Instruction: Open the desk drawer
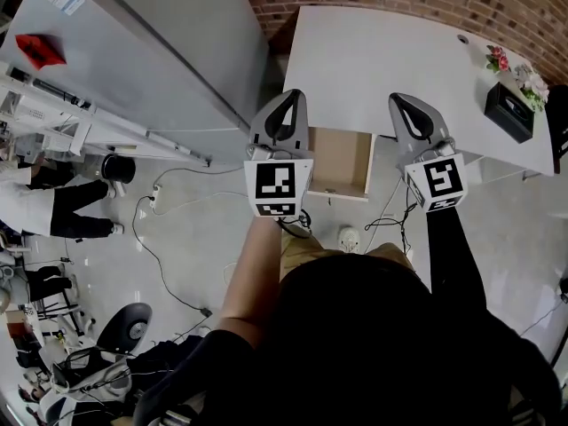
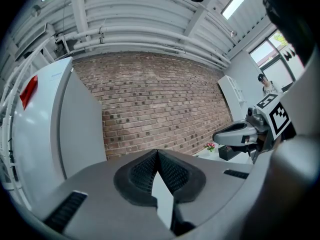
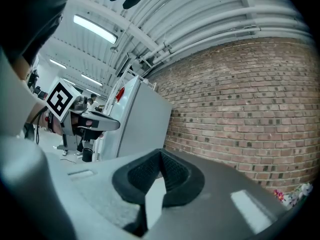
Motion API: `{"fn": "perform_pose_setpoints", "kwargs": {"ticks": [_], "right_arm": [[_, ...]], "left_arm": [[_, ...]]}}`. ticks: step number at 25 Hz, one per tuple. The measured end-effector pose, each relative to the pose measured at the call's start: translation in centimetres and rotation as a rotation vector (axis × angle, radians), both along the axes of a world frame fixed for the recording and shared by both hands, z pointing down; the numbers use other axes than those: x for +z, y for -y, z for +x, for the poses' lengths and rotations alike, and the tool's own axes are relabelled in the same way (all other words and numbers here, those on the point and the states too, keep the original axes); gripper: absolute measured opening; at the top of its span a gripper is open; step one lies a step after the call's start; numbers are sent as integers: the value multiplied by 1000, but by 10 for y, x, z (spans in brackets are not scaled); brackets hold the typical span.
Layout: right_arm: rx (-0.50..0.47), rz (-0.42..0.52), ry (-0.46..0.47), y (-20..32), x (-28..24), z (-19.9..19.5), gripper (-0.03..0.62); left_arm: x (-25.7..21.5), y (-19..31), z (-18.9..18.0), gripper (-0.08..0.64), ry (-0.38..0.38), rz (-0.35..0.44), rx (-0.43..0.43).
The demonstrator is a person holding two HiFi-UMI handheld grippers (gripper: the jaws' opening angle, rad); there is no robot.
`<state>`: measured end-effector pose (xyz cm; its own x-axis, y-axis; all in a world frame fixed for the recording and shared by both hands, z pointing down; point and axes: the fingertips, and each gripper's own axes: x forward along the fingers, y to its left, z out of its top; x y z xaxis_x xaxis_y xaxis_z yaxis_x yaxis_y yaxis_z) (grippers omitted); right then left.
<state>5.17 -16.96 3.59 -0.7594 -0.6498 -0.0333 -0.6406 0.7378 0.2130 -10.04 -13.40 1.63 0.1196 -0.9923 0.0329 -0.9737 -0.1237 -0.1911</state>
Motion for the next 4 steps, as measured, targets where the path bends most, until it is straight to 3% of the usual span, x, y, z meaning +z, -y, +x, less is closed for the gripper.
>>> {"fn": "perform_pose_setpoints", "kwargs": {"ticks": [4], "right_arm": [[-2,-1,13,0,-1,-1,-2]], "left_arm": [[1,-3,-1,9,22,0,-8]]}}
